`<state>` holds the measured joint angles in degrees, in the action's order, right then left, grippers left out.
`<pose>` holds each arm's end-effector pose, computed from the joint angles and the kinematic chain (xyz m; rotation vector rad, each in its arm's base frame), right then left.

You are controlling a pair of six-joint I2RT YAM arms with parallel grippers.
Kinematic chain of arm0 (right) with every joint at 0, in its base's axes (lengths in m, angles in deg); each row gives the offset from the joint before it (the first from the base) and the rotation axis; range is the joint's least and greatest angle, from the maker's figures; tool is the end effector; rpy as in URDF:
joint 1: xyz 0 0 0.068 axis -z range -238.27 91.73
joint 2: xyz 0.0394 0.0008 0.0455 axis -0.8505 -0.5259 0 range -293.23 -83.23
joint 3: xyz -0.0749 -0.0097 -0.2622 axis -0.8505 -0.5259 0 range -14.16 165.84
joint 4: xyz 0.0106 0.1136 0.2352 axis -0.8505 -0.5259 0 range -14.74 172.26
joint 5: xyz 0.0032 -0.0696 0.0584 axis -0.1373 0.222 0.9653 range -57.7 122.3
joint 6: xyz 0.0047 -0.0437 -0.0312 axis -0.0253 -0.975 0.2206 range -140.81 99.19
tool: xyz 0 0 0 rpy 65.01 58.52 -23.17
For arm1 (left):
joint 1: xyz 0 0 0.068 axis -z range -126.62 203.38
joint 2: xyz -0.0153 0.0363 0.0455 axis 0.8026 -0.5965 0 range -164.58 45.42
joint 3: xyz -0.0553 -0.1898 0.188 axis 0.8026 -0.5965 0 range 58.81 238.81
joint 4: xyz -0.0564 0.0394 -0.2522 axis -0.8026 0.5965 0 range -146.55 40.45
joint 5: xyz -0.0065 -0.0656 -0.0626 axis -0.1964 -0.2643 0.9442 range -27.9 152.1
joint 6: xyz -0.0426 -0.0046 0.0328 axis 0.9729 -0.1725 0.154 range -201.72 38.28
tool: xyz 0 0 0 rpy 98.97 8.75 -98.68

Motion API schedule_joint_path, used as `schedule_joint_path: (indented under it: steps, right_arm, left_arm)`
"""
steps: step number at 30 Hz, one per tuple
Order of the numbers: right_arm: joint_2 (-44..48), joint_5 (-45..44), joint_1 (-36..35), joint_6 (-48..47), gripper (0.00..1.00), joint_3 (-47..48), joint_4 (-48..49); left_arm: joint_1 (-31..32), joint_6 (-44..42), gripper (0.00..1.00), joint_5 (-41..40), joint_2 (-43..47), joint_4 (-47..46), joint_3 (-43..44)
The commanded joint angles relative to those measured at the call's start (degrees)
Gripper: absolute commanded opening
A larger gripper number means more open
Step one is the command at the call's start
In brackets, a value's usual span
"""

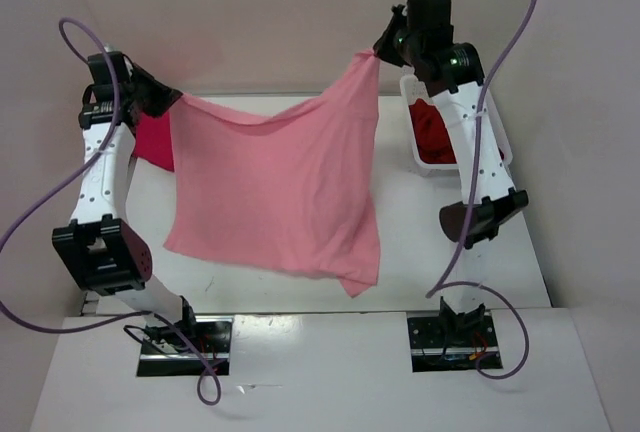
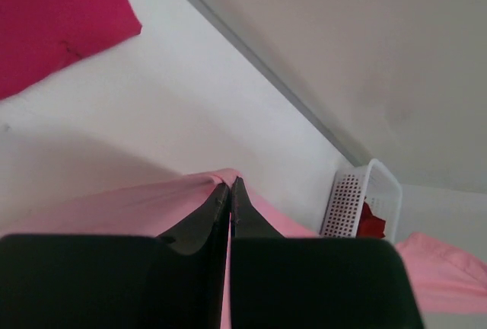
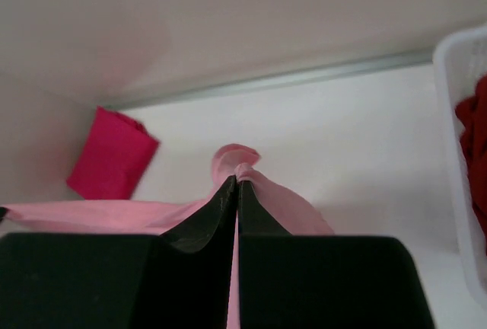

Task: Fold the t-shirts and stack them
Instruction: Flatten out the tshirt

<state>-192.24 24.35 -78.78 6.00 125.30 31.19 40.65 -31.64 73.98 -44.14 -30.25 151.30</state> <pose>0.3661 0.1318 0.5006 0.2005 1.9393 0.4169 0.3522 0.0720 0.4067 -0.9343 1.7951 -0.6241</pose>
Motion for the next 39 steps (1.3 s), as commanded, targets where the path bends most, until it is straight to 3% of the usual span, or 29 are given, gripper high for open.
schedule_joint_path:
  steps: [1,7,12,14,16,18,19,25,30,33,39]
  right_arm:
    - [-1.0,5.3,2.1,0.6,0.02,19.9,1.2]
    - [4.2,11.5,8.4,5.9,0.02,20.0,9.0]
    - [4.9,12.7,9.5,7.1,0.02,18.9,9.2]
    - [6.0,12.7,9.5,6.3,0.02,14.1,8.1]
    - [10.3,12.7,9.5,4.8,0.02,6.2,8.1]
    - [15.8,13.9,9.5,3.6,0.02,-13.8,14.9]
    - [21.9,13.9,9.5,3.6,0.02,-27.3,17.4]
    - [33.8,14.0,9.5,2.4,0.02,-64.3,21.5]
    - [36.2,17.8,9.5,7.0,0.01,-82.7,19.8]
    - [37.0,22.3,9.5,10.4,0.01,-88.4,18.6]
    - [51.3,28.4,9.5,16.1,0.01,-96.8,11.5]
  left_arm:
    - [-0.4,2.0,0.0,0.6,-0.5,-5.4,10.9]
    - [-3.3,5.0,0.0,3.4,-2.8,-4.9,23.0]
    - [-5.3,5.0,0.0,3.9,-4.0,-5.4,25.2]
    - [-5.3,5.0,0.0,3.9,-4.0,-5.9,25.2]
    - [-5.3,5.0,0.0,4.6,-2.7,-7.6,20.1]
    - [-5.3,4.4,0.0,5.2,-0.2,-9.4,14.2]
    - [-5.3,3.8,0.0,6.0,0.9,-11.8,7.0]
    - [-5.3,0.6,0.0,6.0,8.1,-14.9,-17.3]
    - [-5.3,-2.0,0.0,5.3,11.1,-14.1,-37.0]
    - [-5.8,-4.5,0.0,7.5,10.1,-12.2,-43.9]
    - [-10.6,-6.9,0.0,12.5,14.3,-4.5,-50.5]
